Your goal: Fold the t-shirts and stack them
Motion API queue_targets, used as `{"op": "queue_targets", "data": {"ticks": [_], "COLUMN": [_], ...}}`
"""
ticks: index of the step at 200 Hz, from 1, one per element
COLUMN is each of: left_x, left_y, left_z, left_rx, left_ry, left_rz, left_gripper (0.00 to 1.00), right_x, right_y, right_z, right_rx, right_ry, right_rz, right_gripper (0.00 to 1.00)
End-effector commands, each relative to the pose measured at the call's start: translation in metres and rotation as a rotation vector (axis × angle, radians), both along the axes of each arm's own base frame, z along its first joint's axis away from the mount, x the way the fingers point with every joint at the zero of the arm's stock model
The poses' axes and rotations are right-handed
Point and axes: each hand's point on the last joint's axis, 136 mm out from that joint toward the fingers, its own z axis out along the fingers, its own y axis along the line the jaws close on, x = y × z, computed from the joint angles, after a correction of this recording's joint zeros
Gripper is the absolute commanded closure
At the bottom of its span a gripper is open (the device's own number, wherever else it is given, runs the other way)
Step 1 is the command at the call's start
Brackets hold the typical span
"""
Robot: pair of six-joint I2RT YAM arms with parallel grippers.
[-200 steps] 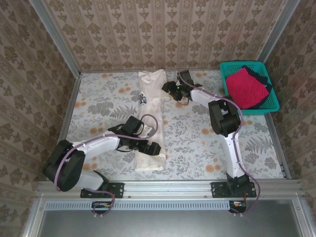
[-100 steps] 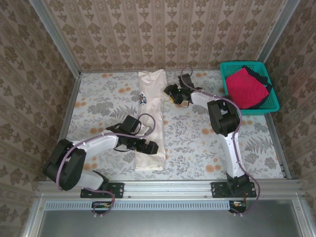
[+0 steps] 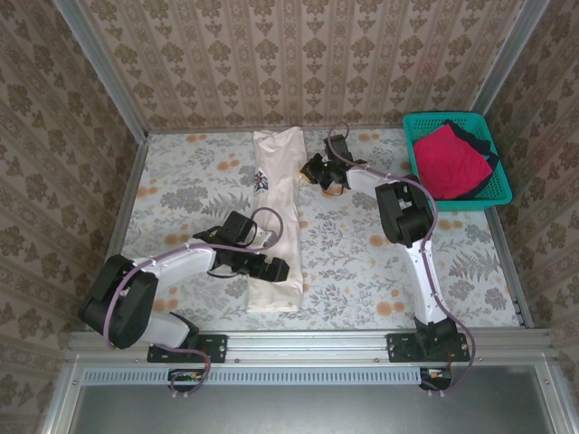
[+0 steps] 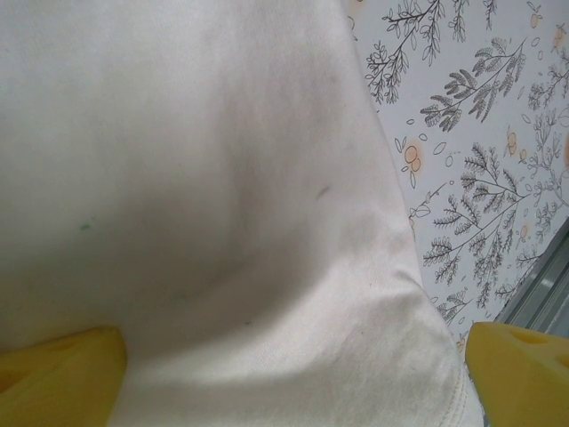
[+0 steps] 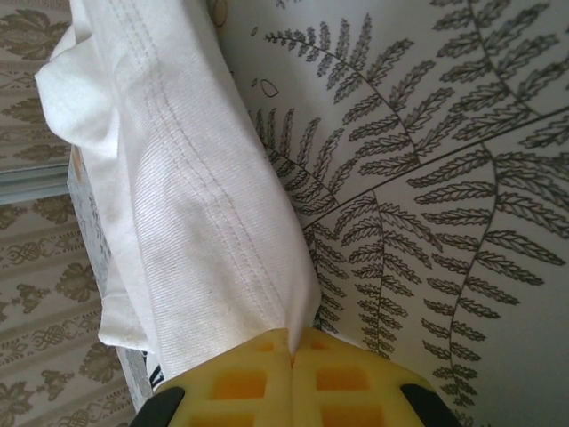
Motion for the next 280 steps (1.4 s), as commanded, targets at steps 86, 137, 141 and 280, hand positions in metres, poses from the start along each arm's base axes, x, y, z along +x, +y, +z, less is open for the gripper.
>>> {"op": "queue_targets", "data": {"ticks": [86,137,141,280], "left_x": [-0.002,0.000,-0.001,0.000], "left_y": [0.008,0.008,0.008,0.005], "left_z": [-0.011,-0.011,-0.011,-0.013], "left_rx": [0.025,0.021,0.021,0.012], "left_ry": [0.021,0.016,0.017,0.022], "left_rz": [0.026,0.030,0.029,0.024], "left_gripper": [0.00,0.00,0.00,0.00], "right_x": [0.004,0.007,0.007,0.016], "right_y": [0.040,0.051,0.051,0.085], "right_z": [0.076,0.097,0.099,0.096], "right_rx": [-0.024,0.016,0.017,0.082], "right_ry": [-0.236,-0.279,-0.284,-0.301], "right_rz": [0.154,0.170,0.171,0.247], "right_gripper": [1.00,1.00,1.00,1.00]}}
